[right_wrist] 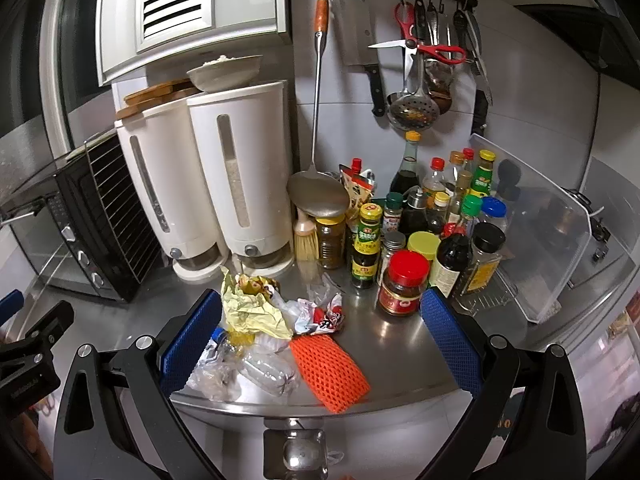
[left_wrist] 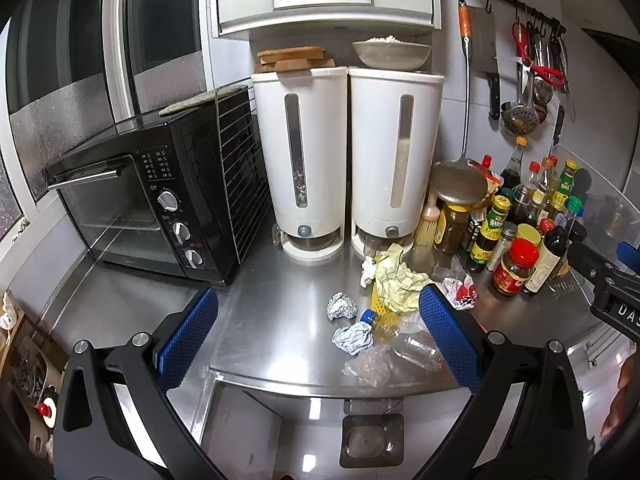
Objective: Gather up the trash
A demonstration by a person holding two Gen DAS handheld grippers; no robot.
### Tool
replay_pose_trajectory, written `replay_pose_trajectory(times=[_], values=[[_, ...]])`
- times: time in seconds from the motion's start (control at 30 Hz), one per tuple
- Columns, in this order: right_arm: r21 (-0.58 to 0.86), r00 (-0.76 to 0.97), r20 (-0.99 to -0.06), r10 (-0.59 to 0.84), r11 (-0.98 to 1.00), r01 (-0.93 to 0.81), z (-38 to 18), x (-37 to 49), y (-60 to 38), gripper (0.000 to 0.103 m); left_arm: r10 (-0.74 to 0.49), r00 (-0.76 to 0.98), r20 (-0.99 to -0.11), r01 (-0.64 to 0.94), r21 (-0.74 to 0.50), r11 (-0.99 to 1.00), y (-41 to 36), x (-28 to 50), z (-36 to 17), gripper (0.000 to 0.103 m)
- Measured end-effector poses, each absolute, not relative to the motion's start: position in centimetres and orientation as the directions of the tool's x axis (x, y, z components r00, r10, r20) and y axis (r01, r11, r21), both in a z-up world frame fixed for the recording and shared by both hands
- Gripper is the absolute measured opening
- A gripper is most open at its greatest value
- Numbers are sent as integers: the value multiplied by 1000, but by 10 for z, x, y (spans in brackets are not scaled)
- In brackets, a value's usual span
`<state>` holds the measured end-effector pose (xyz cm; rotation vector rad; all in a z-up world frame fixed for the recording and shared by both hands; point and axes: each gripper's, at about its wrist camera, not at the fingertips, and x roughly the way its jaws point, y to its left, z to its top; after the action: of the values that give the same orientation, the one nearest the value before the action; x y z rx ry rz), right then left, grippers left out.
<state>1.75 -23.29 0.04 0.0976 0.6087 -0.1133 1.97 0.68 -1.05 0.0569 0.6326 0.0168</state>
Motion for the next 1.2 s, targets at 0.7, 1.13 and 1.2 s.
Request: replay_pose_trajectory(times=[0.7,1.13,1.2], values=[[12,735,-675,-60,996,93,-85,48,-254,100,56,709,-703,22,102,995,-9,47,-88,95],[60,608,-794,3,995,74,-163,82,-272,86,19,592,-805,73,77,994,-12,81,-164,86],[78,577,-816,27,995,63,-178,87,-274,80,12,573,-820,83,72,994,-14,85,-175,84]])
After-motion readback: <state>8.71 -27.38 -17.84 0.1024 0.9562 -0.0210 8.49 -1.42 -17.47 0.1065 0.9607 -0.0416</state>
